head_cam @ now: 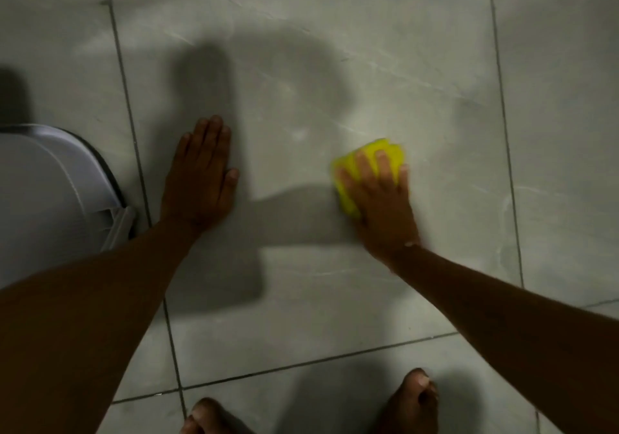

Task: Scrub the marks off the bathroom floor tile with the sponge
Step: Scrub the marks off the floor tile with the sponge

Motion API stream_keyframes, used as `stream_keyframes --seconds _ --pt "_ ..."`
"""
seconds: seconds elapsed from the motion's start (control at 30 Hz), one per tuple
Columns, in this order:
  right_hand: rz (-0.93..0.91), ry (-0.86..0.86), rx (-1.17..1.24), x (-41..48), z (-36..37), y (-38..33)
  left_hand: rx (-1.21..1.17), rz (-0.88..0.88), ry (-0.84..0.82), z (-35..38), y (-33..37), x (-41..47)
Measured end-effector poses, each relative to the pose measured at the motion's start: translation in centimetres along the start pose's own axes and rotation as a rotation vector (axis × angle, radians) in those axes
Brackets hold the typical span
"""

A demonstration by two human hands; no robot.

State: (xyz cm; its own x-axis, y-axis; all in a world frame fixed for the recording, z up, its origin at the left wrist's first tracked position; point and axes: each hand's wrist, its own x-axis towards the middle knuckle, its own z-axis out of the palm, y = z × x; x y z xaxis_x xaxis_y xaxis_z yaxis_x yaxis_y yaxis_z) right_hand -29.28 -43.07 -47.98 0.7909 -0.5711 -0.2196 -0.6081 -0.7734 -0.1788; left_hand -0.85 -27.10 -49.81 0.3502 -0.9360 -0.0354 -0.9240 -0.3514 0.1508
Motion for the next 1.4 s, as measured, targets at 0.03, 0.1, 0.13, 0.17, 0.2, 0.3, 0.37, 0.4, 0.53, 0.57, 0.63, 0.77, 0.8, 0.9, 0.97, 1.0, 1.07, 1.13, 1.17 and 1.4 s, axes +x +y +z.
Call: stream_keyframes --seconds 0.03,0.1,0.13,0.17,0.2,0.3,0.37,0.4,0.53,0.57,0.63,0.77,0.8,0.9,0.97,1.0,1.07,1.13,1.17,1.4 --pt "-0.314 -0.04 -0.097 -1.5 0.0 1.7 0.001 -0.004 -0.003 0.0 0.0 0.0" --pt "-0.609 -0.102 -0.186 -1.8 -1.6 7.4 0.003 -0.011 -0.008 0.1 -0.1 -0.1" --pt "-0.586 -0.093 -0.195 -1.1 -2.2 9.6 0.005 -0.012 -0.005 0.2 -0.1 0.0" --pt "-0.466 -0.106 -0.189 0.0 -2.8 11.1 0.01 -0.011 -0.004 0.3 -0.2 -0.1" --pt "-0.28 -0.114 -0.149 1.0 -3.2 11.6 0.011 -0.006 -0.008 0.4 -0.1 0.0" --pt "0.401 0.042 0.082 5.3 -3.0 5.5 0.014 -0.006 -0.018 0.5 -0.2 0.1" --pt "0.583 0.091 0.194 6.6 -2.7 -0.4 0.019 -0.004 -0.015 0.7 -0.4 0.1" --pt "0.472 0.068 0.177 5.8 -2.1 -2.3 0.018 -0.001 -0.014 0.8 -0.5 0.1" --pt "-0.451 -0.163 -0.069 -1.3 -1.4 -0.2 0.008 0.002 -0.003 0.7 -0.5 0.1" --pt "-0.539 -0.172 -0.101 -1.0 -1.8 2.0 0.011 0.003 -0.001 0.7 -0.5 -0.1" --pt "-0.361 -0.13 -0.175 1.8 -2.2 4.3 0.013 0.005 -0.008 0.7 -0.5 -0.1" --pt "0.437 0.019 0.154 8.4 -2.8 -1.2 -0.004 0.006 -0.045 0.0 -0.2 0.0" --pt "0.374 0.014 0.116 8.2 -2.5 -3.2 -0.003 0.004 -0.049 -0.1 -0.1 0.1" --pt "-0.25 -0.089 0.01 1.9 -0.8 -5.4 -0.01 0.0 -0.061 0.0 -0.2 0.1" --pt "-0.461 -0.192 -0.026 -3.2 -0.8 -3.7 -0.011 -0.004 -0.063 0.1 -0.3 0.2" --pt "-0.433 -0.201 -0.016 -4.5 -1.1 -2.1 -0.018 -0.008 -0.065 0.1 -0.5 0.1" --pt "-0.09 -0.109 0.095 -3.5 -1.5 0.5 -0.024 -0.011 -0.052 0.2 -0.6 0.0" --pt "0.404 -0.01 0.172 1.0 -2.1 0.9 -0.03 0.0 -0.05 0.4 -0.6 0.1" --pt "0.559 0.034 0.196 3.7 -2.2 0.4 -0.034 0.002 -0.06 0.4 -0.7 0.1" --pt "-0.304 -0.099 -0.015 -0.9 0.5 -4.9 -0.022 -0.023 -0.145 -1.0 0.4 0.2"
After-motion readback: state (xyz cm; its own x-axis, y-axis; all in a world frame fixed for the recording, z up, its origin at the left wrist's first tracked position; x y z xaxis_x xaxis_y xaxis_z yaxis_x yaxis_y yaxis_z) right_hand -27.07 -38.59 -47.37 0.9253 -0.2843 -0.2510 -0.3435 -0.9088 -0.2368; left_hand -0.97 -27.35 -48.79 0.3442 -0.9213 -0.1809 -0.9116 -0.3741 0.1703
